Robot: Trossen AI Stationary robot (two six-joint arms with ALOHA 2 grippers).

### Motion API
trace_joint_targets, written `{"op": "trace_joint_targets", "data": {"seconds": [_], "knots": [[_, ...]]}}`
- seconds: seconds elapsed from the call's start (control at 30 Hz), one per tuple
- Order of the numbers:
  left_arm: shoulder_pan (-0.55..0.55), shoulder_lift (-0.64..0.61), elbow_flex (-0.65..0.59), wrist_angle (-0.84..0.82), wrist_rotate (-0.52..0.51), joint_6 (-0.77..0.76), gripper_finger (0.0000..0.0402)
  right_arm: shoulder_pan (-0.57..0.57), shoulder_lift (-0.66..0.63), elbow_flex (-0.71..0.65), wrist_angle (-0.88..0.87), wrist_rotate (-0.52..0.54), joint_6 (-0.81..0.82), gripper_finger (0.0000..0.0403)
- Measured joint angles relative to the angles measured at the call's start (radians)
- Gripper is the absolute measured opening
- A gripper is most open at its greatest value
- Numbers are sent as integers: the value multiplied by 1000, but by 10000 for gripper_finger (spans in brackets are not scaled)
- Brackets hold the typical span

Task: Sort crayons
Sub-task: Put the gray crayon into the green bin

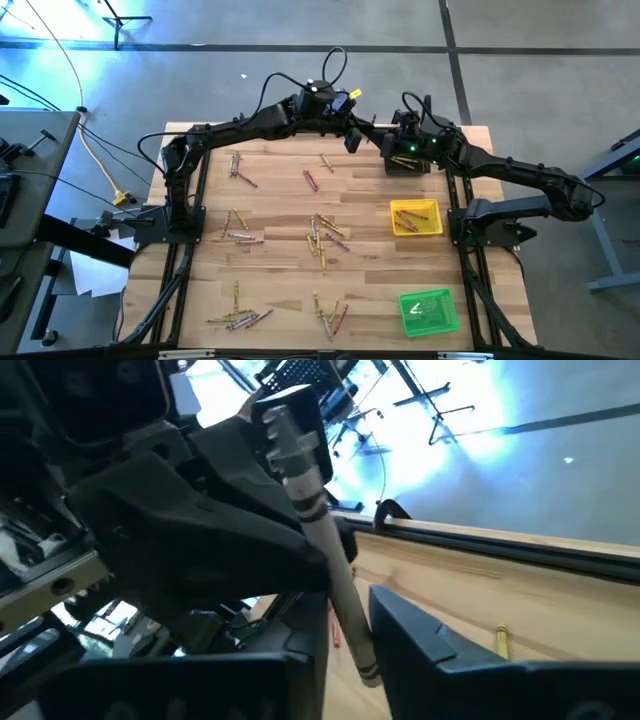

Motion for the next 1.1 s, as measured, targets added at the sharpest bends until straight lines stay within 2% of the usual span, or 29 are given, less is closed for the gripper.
{"op": "trace_joint_targets", "data": {"seconds": [0.13,0.37,0.63,0.8,0.9,1.0,1.1], "knots": [[0,0,0,-1,-5,0,0,0,0,0,5,-18,-3,13],[-2,0,0,-1,-46,16,4,0,0,0,5,-37,15,14],[1,0,0,-22,-58,63,50,-70,-17,0,-64,-140,7,10],[9,0,0,-59,-18,63,75,-124,-69,0,-259,-186,-9,10],[17,0,0,-132,25,67,79,-123,-113,0,-438,-268,8,10],[33,0,0,-245,32,121,79,-87,-149,0,-628,-359,61,12],[63,-10,-2,-377,31,171,74,2,-172,0,-792,-374,156,17]]}}
